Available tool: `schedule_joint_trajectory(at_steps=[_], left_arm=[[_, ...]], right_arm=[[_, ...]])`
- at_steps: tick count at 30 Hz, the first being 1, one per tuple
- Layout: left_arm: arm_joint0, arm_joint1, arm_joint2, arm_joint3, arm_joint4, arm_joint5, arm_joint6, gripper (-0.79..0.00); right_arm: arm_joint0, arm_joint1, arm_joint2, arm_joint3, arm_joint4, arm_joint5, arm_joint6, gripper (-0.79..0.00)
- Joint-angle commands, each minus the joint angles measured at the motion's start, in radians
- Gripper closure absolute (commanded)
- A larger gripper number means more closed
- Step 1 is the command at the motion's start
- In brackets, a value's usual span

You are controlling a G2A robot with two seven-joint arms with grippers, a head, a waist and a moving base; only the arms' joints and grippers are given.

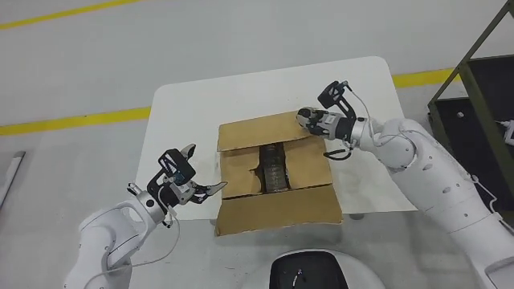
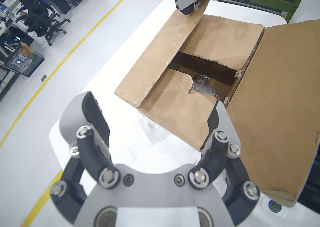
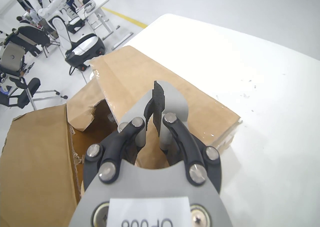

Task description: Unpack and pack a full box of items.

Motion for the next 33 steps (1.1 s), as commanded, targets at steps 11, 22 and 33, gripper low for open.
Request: schedule_joint_trajectory(at_steps=[11, 22, 33], left_arm=[[0.012, 0.001, -0.001, -0.002, -0.004, -0.009, 0.007, -0.785], [0.149, 0.030, -0.137, 0.000, 0.115, -0.240, -0.017, -0.785], [0.186, 0.031, -0.045, -0.004, 0.220, -0.247, 0.127, -0.785]], right_arm=[[-0.040, -0.009, -0.033, -0.027, -0.013, 0.084, 0.023, 0.000], [-0.032, -0.013, -0.030, -0.019, -0.010, 0.087, 0.031, 0.000], [-0.031, -0.020, -0.042, -0.013, 0.000, 0.093, 0.048, 0.000]])
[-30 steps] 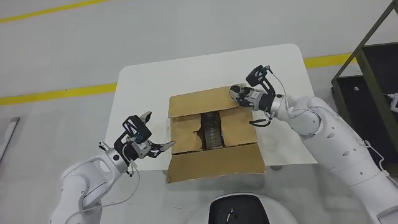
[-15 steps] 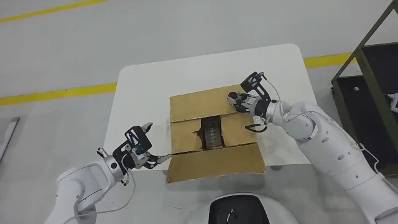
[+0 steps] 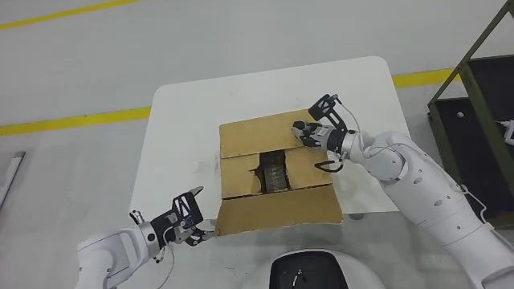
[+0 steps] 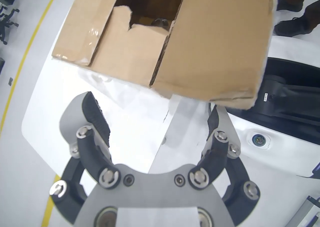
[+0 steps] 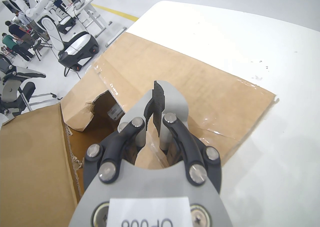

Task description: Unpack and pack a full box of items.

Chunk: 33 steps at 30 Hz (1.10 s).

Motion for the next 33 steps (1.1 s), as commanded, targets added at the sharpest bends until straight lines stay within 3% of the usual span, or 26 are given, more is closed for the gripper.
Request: schedule_joint_trajectory(at_steps=[1, 7, 15, 25, 33], left_arm=[[-0.018, -0.001, 0.038, 0.013, 0.032, 0.010, 0.013, -0.785], [-0.073, -0.003, 0.110, 0.045, 0.083, 0.038, 0.060, -0.785], [-0.137, -0.004, 0.120, 0.057, 0.053, 0.088, 0.101, -0.785], [-0.285, -0.022, 0.220, 0.122, 0.010, 0.279, -0.018, -0.785], [-0.401, -0.038, 0.329, 0.202, 0.033, 0.348, -0.113, -0.785]], right_arm=[[0.000, -0.001, 0.000, 0.002, 0.006, 0.005, 0.005, 0.000], [0.000, -0.003, 0.001, -0.003, 0.015, 0.015, 0.014, 0.000], [0.002, -0.005, 0.016, -0.019, 0.040, 0.025, 0.023, 0.000], [0.013, 0.014, 0.160, -0.112, 0.161, 0.073, 0.042, 0.000], [-0.028, 0.026, 0.187, -0.178, 0.094, 0.072, 0.044, 0.000]])
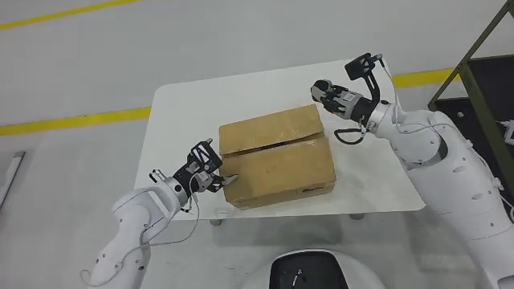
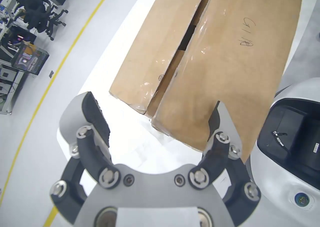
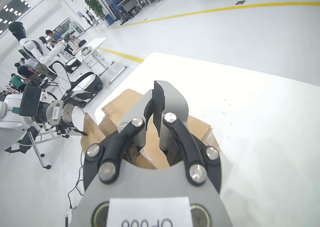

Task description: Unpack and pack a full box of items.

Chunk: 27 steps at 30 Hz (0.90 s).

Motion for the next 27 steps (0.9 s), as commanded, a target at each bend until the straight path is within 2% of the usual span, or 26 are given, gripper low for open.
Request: schedule_joint_trajectory(at_steps=[1, 7, 12, 19, 27], left_arm=[[-0.015, -0.002, 0.015, 0.018, 0.005, 0.008, -0.006, -0.785], [-0.039, -0.006, 0.039, 0.053, 0.025, 0.018, -0.017, -0.785], [-0.047, -0.008, 0.046, 0.060, 0.034, 0.029, -0.020, -0.785], [-0.062, -0.010, 0.048, 0.072, 0.032, 0.040, -0.037, -0.785], [-0.058, -0.004, 0.015, 0.079, 0.056, 0.034, -0.039, -0.785]], right_arm=[[-0.008, -0.001, -0.022, -0.002, -0.041, -0.005, -0.007, 0.000], [-0.016, -0.023, -0.146, 0.032, -0.212, 0.024, -0.127, 0.000], [0.002, -0.046, -0.229, 0.098, -0.266, 0.049, -0.189, 0.000], [0.024, -0.067, -0.276, 0.164, -0.298, 0.082, -0.231, 0.000], [0.039, -0.084, -0.298, 0.198, -0.307, 0.089, -0.256, 0.000]])
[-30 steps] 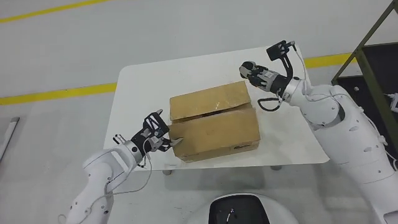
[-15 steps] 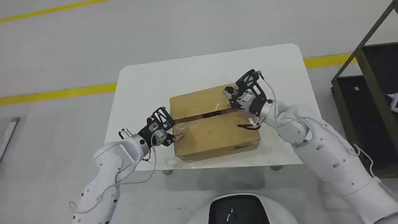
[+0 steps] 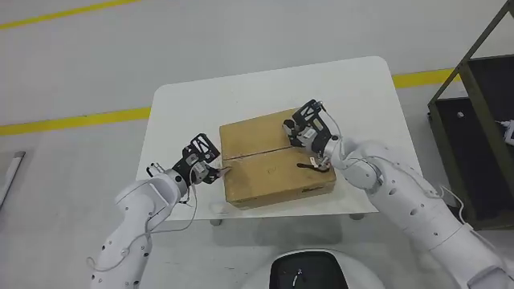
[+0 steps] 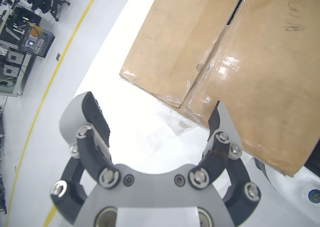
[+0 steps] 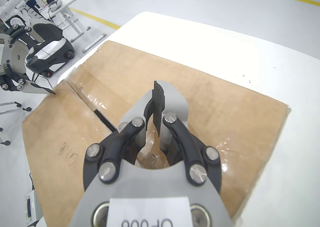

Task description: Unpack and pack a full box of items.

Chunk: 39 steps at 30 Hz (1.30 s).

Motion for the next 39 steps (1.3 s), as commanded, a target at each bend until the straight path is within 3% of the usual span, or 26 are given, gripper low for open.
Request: schedule_joint_trajectory(at_steps=[1, 8, 20, 30, 34, 39], left_arm=[[0.008, 0.002, -0.013, -0.012, 0.007, -0.002, 0.002, -0.785], [0.146, 0.021, -0.128, -0.082, 0.007, -0.029, -0.008, -0.785], [0.146, 0.021, -0.128, -0.082, 0.007, -0.029, -0.008, -0.785], [0.177, 0.021, -0.131, 0.014, 0.116, 0.070, 0.047, -0.785], [0.169, 0.016, -0.092, 0.082, 0.155, 0.102, 0.087, -0.785], [0.106, 0.000, 0.001, 0.182, 0.196, 0.138, 0.132, -0.785]], right_arm=[[0.004, -0.002, 0.000, -0.002, 0.001, 0.001, 0.000, 0.000], [0.007, -0.009, 0.005, 0.000, 0.006, -0.010, 0.012, 0.000], [0.001, -0.015, 0.021, -0.009, 0.014, -0.025, 0.050, 0.000], [-0.011, -0.019, 0.021, -0.010, -0.005, -0.028, 0.067, 0.000], [-0.016, -0.021, 0.020, -0.010, -0.013, -0.029, 0.073, 0.000], [-0.018, -0.024, 0.024, -0.011, -0.016, -0.031, 0.079, 0.000]])
